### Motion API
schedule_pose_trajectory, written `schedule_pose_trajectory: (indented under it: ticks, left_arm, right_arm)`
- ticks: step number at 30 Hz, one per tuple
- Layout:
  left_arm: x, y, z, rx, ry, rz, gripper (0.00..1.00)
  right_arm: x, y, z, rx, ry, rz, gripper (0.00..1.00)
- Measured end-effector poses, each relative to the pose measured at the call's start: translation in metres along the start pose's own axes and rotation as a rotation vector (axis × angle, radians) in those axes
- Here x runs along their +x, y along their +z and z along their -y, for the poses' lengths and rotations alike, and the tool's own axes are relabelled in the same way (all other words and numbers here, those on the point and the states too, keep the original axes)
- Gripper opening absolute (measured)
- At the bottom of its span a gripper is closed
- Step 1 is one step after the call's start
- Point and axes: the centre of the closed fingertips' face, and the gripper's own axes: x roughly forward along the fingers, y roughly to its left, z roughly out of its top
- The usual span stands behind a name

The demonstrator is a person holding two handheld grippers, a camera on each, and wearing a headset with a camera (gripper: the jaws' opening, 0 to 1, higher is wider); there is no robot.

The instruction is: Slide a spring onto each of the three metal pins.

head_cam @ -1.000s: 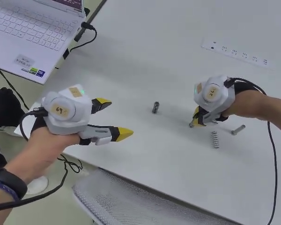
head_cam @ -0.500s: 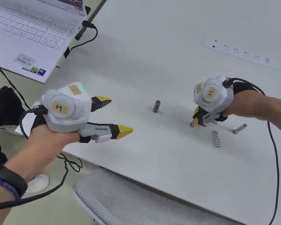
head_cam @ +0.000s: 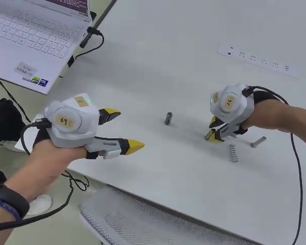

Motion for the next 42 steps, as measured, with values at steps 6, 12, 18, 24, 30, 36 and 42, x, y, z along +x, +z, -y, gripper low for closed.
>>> schedule_pose_trajectory:
  ticks: [6, 12, 18, 24, 30, 36, 42]
  left_arm:
    - [0.000, 0.003, 0.003, 0.008, -0.003, 0.002, 0.58]
    - [-0.001, 0.005, 0.005, 0.017, -0.005, 0.003, 0.58]
    - [-0.002, 0.007, 0.003, 0.023, -0.003, 0.007, 0.58]
    - [-0.002, 0.008, 0.002, 0.028, 0.000, 0.009, 0.58]
    - [-0.005, 0.010, 0.001, 0.028, 0.007, 0.017, 0.58]
    - [-0.008, 0.013, 0.003, 0.029, 0.013, 0.023, 0.58]
    - [-0.011, 0.017, 0.006, 0.026, 0.021, 0.032, 0.58]
  right_arm:
    - [-0.007, -0.005, 0.002, 0.009, -0.020, 0.006, 0.28]
    - [-0.012, -0.011, 0.006, 0.026, -0.045, 0.017, 0.29]
    - [-0.020, -0.012, 0.009, 0.069, -0.081, 0.061, 0.29]
    - [-0.029, -0.014, 0.009, 0.109, -0.118, 0.091, 0.30]
    - [-0.039, -0.013, 0.005, 0.190, -0.147, 0.165, 0.30]
    - [-0.045, -0.011, 0.001, 0.303, -0.159, 0.268, 0.31]
    - [-0.054, -0.008, 0.002, 0.411, -0.197, 0.385, 0.32]
